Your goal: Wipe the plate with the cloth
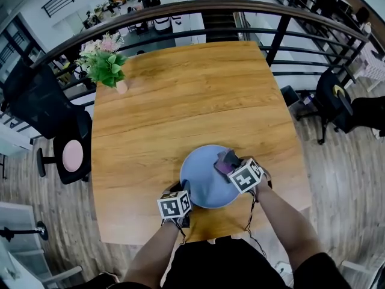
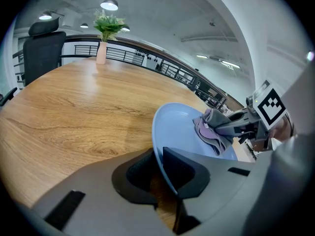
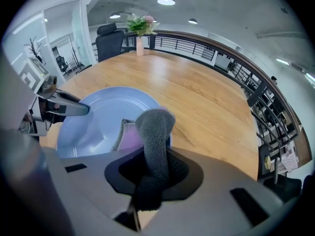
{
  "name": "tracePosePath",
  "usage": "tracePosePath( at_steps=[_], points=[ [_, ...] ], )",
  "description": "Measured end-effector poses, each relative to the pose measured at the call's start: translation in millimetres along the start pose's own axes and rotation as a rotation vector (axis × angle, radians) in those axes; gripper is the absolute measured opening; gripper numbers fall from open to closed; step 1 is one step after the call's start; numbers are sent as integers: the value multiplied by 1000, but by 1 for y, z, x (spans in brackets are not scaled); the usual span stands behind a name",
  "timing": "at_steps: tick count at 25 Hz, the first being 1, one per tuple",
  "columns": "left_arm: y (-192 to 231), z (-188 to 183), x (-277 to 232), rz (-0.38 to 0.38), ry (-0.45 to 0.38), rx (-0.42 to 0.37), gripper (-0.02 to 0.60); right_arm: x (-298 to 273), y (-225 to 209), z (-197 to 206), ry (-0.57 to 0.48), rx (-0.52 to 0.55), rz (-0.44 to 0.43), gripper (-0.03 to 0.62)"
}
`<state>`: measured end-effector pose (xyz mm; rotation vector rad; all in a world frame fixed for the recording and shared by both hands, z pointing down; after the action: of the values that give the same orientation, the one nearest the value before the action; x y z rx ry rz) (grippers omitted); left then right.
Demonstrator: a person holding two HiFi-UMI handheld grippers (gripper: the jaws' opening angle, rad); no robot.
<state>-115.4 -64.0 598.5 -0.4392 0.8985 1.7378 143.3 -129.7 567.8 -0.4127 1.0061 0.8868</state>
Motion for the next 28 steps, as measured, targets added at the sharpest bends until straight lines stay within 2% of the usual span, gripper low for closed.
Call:
tracePosePath(
  at_steps=[16,28],
  points=[
    [-4,0,1,-17,-8,-3,69,36,35,43,-33,-80,-59,74],
    [-5,-1,3,-20,-11,3,69,37,97,44,-40,-39,-149,74]
  ],
)
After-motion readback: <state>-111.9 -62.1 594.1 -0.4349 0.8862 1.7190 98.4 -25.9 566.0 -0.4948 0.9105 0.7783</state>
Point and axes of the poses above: the fingertips, and each gripper's own axes: x backward along the fingers, y to its left, z out of its underside, the point moved 10 cm from there along x, backward along the fingers, and after that the axes turned 6 degrees about -y, right-handed, at the moved point
